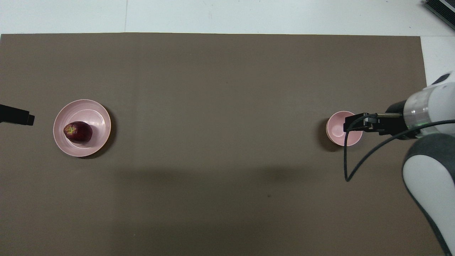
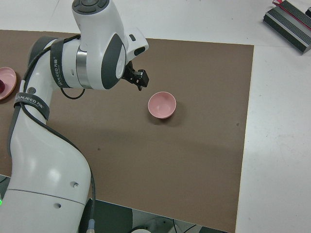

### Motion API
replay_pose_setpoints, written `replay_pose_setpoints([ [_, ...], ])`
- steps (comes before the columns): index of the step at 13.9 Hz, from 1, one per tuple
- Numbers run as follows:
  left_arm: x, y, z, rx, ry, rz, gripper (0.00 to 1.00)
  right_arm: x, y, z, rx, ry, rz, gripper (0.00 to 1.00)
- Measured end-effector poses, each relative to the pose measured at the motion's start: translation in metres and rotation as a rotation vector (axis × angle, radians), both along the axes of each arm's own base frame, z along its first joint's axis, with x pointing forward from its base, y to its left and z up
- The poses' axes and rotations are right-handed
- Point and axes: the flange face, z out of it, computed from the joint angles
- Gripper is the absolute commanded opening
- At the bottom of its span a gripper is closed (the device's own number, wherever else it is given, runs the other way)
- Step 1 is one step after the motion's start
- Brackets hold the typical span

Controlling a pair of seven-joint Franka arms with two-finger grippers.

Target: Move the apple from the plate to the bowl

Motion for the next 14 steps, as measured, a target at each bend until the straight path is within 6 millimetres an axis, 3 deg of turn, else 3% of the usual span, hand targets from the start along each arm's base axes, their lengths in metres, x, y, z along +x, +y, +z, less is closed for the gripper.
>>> replay_pose_setpoints([
  [2, 0.006, 0.003, -0.043, 0.000, 0.011, -0.010, 1.00, 0.007, 0.016, -0.015, -0.004, 0.004, -0.019, 1.00],
  [6, 0.011, 0.011, -0.122, 0.000, -0.008, -0.005, 1.00, 0.023, 0.026, -0.048, 0.069, 0.014, -0.070, 1.00],
  [10, 0.018, 0.044, -0.174, -0.050, 0.002, 0.053, 1.00, 0.042, 0.055, -0.090, 0.102, 0.015, -0.144, 1.00],
  [14, 0.031, 0.043, -0.232, -0.056, 0.004, 0.056, 1.00, 0.046, 0.095, -0.119, 0.107, 0.030, -0.200, 1.00],
])
